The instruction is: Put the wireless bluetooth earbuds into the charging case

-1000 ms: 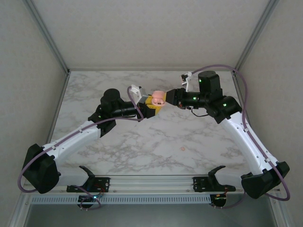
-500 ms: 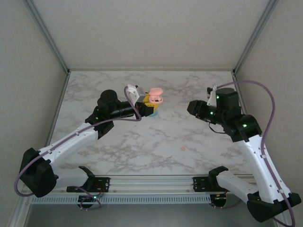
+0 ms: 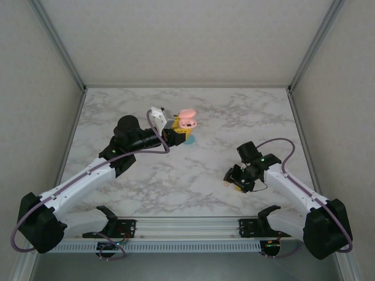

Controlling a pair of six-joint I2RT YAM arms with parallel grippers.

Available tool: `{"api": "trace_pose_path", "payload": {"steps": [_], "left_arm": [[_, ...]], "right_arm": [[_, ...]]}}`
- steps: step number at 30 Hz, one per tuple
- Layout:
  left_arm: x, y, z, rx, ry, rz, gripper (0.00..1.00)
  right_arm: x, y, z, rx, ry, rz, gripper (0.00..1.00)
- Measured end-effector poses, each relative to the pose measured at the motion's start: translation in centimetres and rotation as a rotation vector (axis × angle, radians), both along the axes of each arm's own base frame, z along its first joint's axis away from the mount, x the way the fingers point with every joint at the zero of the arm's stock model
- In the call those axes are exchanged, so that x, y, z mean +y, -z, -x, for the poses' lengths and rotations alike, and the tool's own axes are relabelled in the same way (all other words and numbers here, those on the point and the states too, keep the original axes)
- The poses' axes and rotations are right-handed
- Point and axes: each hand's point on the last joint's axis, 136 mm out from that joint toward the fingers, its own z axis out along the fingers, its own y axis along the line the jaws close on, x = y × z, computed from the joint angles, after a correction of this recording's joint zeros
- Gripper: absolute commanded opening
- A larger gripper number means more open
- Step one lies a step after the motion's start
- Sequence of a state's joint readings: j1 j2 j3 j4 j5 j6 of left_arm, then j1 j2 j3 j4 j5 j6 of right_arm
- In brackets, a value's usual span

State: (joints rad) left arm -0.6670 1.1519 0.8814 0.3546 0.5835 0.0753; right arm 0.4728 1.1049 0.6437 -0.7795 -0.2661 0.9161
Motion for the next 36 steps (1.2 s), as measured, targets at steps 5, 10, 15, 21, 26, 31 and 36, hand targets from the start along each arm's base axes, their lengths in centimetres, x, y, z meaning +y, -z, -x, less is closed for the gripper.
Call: {"api": "trace_pose_path", "payload": {"steps": [5,10,15,21,26,31,36], "left_arm": [[0.0,0.0,-0.1,0.0,-0.006,0.0,0.15],[0.0,0.0,-0.1,0.0,-0.006,0.0,0.15],[0.0,0.0,-0.1,0.0,-0.006,0.0,0.15],[0.0,0.0,-0.1,0.0,-0.008,-0.001,0.15],[0.1,0.3,-0.2,0.008,-0.01,-0.011,0.15],[0.1,0.4,-0.2,0.006,-0.01,-0.013,0.15],[0.1,0.4,-0.2,0.007,-0.014,-0.014,0.15]], "right_arm": [[1.4,0.7,0.2,0.011,0.056,-0.049,0.51],[1.9,1.7,-0.2,0.025,0.13,-0.071,0.52],[2.6,2.5,-0.8,0.041,0.157,-0.08,0.52],[2.5,3.7,-1.0,0.066,0.166,-0.044,0.52],[2.3,4.2,-1.2,0.075,0.168,-0.015,0.48],[2.1,3.2,-2.8,0.016,0.173,0.019,0.43],[2.1,2.9,-3.7,-0.014,0.158,0.038,0.42]]}}
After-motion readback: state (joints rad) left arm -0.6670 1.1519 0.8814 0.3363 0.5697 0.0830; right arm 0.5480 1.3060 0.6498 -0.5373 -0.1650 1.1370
